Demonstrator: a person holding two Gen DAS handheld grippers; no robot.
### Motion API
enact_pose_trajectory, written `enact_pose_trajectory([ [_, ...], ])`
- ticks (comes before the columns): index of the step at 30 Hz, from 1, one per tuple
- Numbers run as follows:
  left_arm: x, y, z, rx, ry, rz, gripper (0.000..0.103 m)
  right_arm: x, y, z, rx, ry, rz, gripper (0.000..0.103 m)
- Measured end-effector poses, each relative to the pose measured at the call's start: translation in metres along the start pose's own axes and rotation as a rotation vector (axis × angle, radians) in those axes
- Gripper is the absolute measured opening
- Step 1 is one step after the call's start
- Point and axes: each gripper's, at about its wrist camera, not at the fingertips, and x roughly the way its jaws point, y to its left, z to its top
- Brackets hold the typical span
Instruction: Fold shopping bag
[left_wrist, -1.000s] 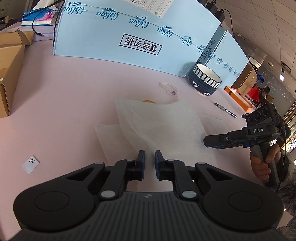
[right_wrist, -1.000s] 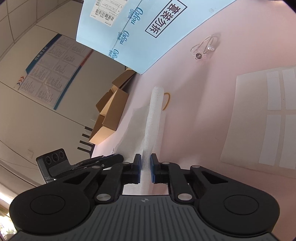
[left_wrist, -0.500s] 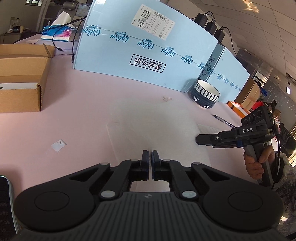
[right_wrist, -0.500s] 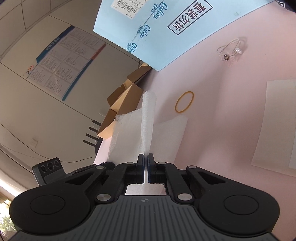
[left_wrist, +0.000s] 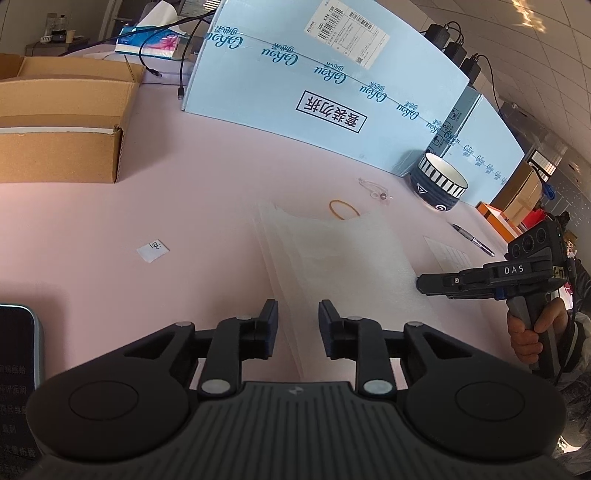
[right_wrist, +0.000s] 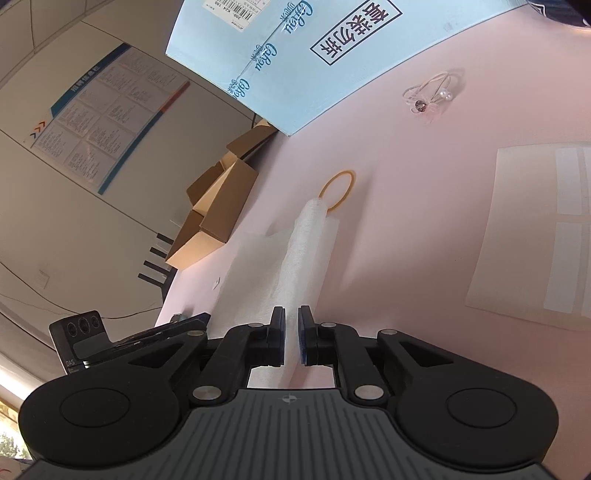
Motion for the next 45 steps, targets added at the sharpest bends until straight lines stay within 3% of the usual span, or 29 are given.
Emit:
enact_pose_trajectory([
  [3,-0.021,0.001,0.003,0.011,-0.069,0.05,0.033,-0.018,0.004,-0.001,-0.013,-0.056,-0.009,0.01],
  [5,-0.038,-0.005,0.007,0.024,-0.145,0.035,0.031,-0.027,0.01,-0.001,-0.036,-0.095,-0.016,0.01],
  [10,-0.046,-0.034,0.023,0.078,-0.267,-0.143,0.031,-0.012,0.033,0.006,-0.09,-0.123,0.03,0.01],
  [13,-0.015,-0.051,0.029,0.11,-0.238,-0.137,0.029,0.023,0.039,0.014,-0.084,-0.067,0.057,0.01],
  [18,0.043,-0.046,0.018,0.068,-0.086,-0.086,0.024,0.062,0.027,0.019,-0.026,0.003,0.002,0.011],
  [20,0.054,-0.039,0.013,0.059,-0.048,-0.064,0.023,0.065,0.022,0.019,-0.015,0.007,-0.017,0.018],
  [24,0.055,-0.029,0.01,0.076,-0.044,-0.017,0.023,0.055,0.013,0.022,-0.017,-0.029,-0.04,0.018],
  [30,0.055,-0.011,0.012,0.033,-0.047,-0.036,0.023,0.052,0.008,0.022,-0.059,-0.047,-0.059,0.017],
  [34,0.055,-0.014,0.013,0.051,-0.046,-0.027,0.023,0.055,0.027,0.02,-0.194,-0.024,-0.12,0.019],
  [35,0.054,-0.017,0.014,0.064,-0.045,-0.018,0.023,0.055,0.031,0.02,-0.22,-0.017,-0.135,0.025],
  [36,0.052,-0.019,0.014,0.072,-0.04,-0.007,0.023,0.05,0.037,0.02,-0.25,-0.028,-0.142,0.034],
  [39,0.03,-0.028,0.015,0.136,-0.086,0.03,0.024,0.025,0.06,0.013,-0.404,-0.105,-0.153,0.035],
  [41,0.006,-0.04,0.013,0.223,-0.135,0.055,0.031,0.001,0.083,0.001,-0.598,-0.167,-0.194,0.035],
  [43,-0.015,-0.054,0.007,0.35,-0.17,0.108,0.038,-0.014,0.106,-0.02,-0.848,-0.208,-0.288,0.038],
  [45,-0.029,-0.072,-0.005,0.527,-0.18,0.186,0.038,-0.018,0.12,-0.052,-1.105,-0.181,-0.344,0.043],
])
